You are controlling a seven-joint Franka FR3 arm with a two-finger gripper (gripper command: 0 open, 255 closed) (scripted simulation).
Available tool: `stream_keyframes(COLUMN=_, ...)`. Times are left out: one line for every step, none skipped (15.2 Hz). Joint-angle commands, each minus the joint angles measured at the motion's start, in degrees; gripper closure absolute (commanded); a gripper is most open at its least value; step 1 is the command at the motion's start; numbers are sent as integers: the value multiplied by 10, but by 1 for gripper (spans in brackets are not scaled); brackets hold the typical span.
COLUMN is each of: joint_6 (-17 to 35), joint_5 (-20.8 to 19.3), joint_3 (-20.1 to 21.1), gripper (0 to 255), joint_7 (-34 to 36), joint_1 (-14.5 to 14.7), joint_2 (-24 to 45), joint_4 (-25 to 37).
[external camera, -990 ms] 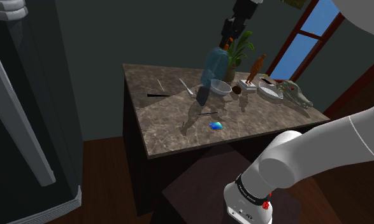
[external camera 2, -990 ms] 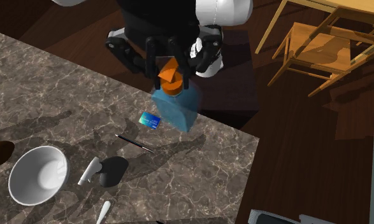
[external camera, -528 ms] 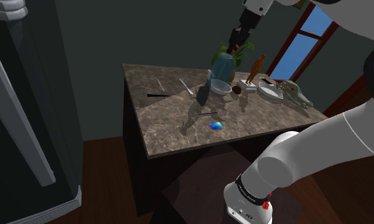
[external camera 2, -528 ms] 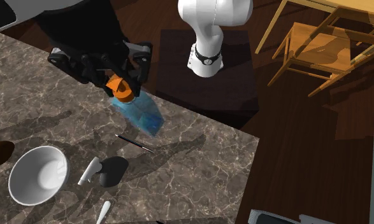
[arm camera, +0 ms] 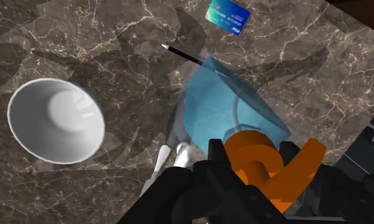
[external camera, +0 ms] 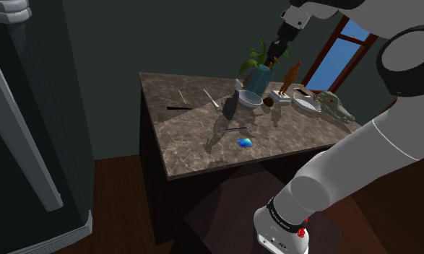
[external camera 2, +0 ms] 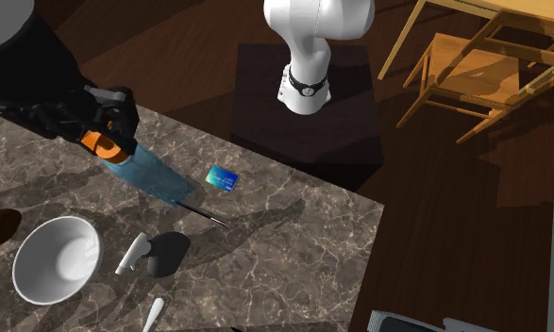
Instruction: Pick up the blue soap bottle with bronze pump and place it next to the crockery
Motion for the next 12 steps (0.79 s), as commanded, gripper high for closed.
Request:
stream_keyframes(joint_6=7, joint_5=14, joint_3=-20, gripper=255, joint_7=-30, joint_1=-6, joint_2=33, joint_4=22)
stream_keyframes(joint_6=9, joint_5=22, joint_3=-30, gripper=255, joint_7=-46, joint_1=-11, joint_2=50, joint_4=33)
stream_keyframes(joint_6=11, joint_5=31, joint_3=-40, gripper=255, joint_7=-63, joint_1=-16, joint_2=67, joint_4=45)
stream_keyframes(joint_6=13, joint_5=42, joint_3=-49, gripper=255, joint_7=-80, joint_1=-22, joint_2=85, joint_4=58)
stream_keyframes(joint_6=14, joint_5=53, joint_3=-58, gripper=255, joint_7=-96, joint_1=-29, joint_2=104, joint_4=72)
stream_keyframes(joint_6=14, joint_5=65, joint_3=-67, gripper=255, joint_7=-113, joint_1=-37, joint_2=124, joint_4=86)
stream_keyframes(joint_6=13, joint_5=78, joint_3=-74, gripper=255, joint_7=-130, joint_1=-46, joint_2=145, joint_4=102)
stream_keyframes(joint_6=12, joint_5=91, joint_3=-80, gripper=255, joint_7=-147, joint_1=-55, joint_2=166, joint_4=119)
stream_keyframes(joint_6=10, joint_5=105, joint_3=-86, gripper=255, joint_7=-163, joint_1=-66, joint_2=188, joint_4=136)
stream_keyframes(joint_6=7, joint_5=119, joint_3=-90, gripper=255, joint_7=-178, joint_1=-79, joint_2=211, joint_4=156)
stream_keyframes(joint_6=3, joint_5=134, joint_3=-94, gripper=255, joint_7=-194, joint_1=-92, joint_2=234, joint_4=176)
stream_keyframes(joint_6=-2, joint_5=149, joint_3=-97, gripper=255, joint_7=-208, joint_1=-106, joint_2=257, joint_4=198)
